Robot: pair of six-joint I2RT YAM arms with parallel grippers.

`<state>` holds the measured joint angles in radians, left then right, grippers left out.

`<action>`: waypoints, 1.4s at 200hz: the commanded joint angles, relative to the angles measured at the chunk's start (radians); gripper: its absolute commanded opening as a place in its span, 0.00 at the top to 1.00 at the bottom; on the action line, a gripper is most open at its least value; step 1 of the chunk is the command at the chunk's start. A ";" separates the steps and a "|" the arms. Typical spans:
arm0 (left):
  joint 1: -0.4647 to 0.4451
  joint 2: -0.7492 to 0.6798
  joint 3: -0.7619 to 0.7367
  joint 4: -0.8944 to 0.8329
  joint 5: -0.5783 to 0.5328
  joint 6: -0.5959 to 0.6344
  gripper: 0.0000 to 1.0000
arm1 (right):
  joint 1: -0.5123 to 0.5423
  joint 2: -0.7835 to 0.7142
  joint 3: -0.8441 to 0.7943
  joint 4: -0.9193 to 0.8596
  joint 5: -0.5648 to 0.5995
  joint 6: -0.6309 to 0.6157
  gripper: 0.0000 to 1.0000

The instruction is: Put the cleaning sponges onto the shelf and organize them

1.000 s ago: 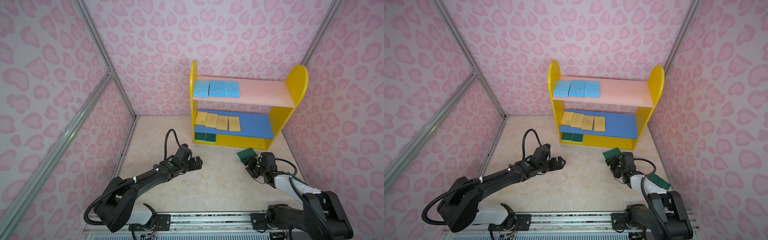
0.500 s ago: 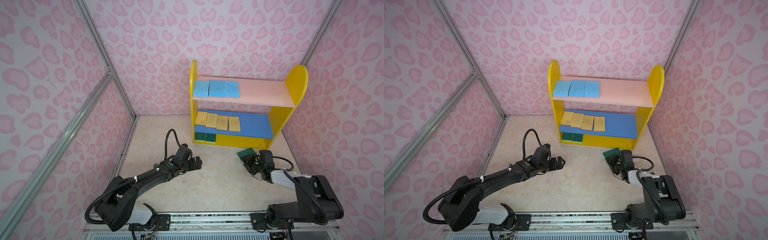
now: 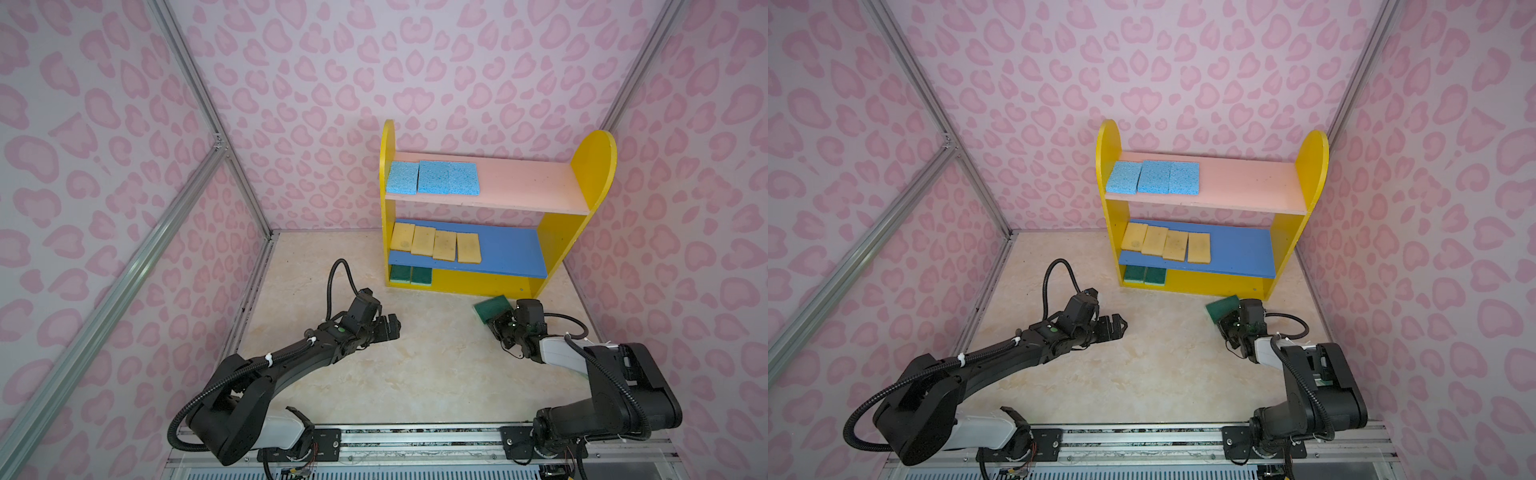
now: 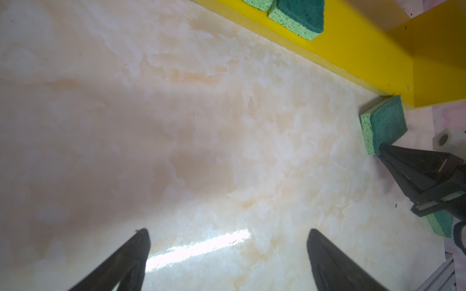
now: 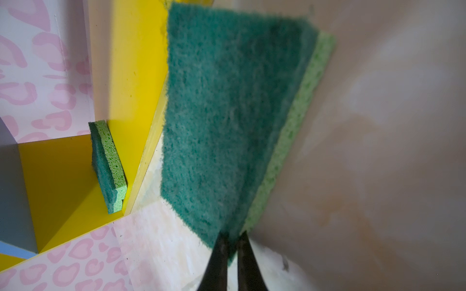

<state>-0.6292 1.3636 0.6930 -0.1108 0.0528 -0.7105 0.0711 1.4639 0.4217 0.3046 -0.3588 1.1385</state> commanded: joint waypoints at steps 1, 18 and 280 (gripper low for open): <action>0.002 -0.031 -0.011 -0.014 -0.013 0.011 0.02 | 0.001 0.009 0.007 -0.008 0.031 -0.030 1.00; 0.002 -0.062 -0.026 -0.026 -0.023 0.012 0.02 | 0.002 -0.002 0.023 -0.043 0.031 -0.064 1.00; -0.107 -0.104 -0.155 0.173 0.062 -0.012 0.22 | 0.508 -0.078 0.227 -0.402 -0.067 -0.518 0.43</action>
<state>-0.7116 1.1938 0.4988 -0.0254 0.1368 -0.6922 0.5884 1.4017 0.6434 -0.0471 -0.4858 0.6125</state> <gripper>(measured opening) 0.782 0.568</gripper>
